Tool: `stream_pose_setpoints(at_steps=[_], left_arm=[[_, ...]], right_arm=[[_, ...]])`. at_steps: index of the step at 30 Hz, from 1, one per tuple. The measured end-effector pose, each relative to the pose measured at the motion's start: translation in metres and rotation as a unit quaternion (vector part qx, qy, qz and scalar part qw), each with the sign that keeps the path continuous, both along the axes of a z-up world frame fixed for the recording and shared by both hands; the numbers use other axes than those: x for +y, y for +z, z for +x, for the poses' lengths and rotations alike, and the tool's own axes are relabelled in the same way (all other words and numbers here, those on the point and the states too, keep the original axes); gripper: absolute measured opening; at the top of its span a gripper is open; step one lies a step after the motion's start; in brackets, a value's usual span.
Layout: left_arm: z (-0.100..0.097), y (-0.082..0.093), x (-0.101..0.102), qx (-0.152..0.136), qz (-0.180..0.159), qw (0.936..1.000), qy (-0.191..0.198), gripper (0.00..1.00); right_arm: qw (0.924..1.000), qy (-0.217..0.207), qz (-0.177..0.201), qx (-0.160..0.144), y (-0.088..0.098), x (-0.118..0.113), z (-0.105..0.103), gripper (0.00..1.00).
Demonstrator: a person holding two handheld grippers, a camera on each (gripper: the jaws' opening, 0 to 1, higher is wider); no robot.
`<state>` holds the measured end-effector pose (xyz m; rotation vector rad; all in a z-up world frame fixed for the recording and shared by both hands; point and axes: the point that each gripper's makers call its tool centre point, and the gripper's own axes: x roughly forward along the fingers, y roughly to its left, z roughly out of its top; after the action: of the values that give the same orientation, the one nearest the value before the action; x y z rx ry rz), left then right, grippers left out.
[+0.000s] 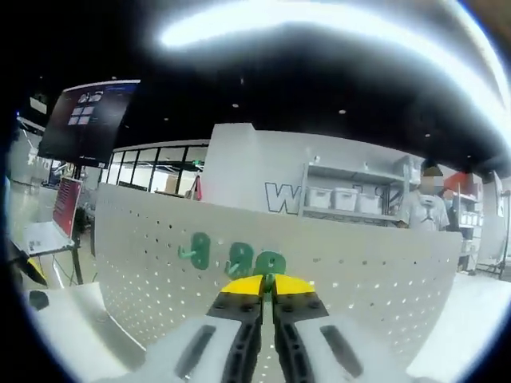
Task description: Insert the hook assembly into the mounting plate slot until the hook locks in place.
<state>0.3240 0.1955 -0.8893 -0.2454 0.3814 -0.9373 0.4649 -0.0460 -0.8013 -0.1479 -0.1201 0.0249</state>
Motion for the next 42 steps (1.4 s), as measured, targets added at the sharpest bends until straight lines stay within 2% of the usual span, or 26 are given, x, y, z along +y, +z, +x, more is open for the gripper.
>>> stream_pose_setpoints(at_steps=[9, 24, 33, 38, 42], left_arm=[[0.001, -0.005, 0.000, 0.006, 0.003, 1.0000, 0.002, 1.00], [0.008, -0.004, 0.001, 0.004, 0.004, 1.0000, 0.007, 0.98], [0.010, -0.007, 0.001, 0.008, 0.009, 0.9999, 0.006, 0.97], [0.012, -0.006, 0.002, 0.005, 0.010, 0.9999, 0.008, 0.96], [0.012, -0.007, 0.003, 0.007, 0.010, 0.9999, 0.009, 0.96]], right_arm=[[0.9998, -0.016, -0.007, -0.014, 0.003, -0.011, 0.012, 0.00], [0.9993, -0.026, -0.013, -0.024, 0.007, -0.013, 0.020, 0.00], [0.9994, -0.028, -0.013, -0.018, -0.001, -0.013, 0.024, 0.00], [0.9989, -0.036, -0.017, -0.027, 0.000, -0.012, 0.024, 0.00], [0.9990, -0.036, -0.011, -0.023, -0.007, -0.011, 0.027, 0.00]])
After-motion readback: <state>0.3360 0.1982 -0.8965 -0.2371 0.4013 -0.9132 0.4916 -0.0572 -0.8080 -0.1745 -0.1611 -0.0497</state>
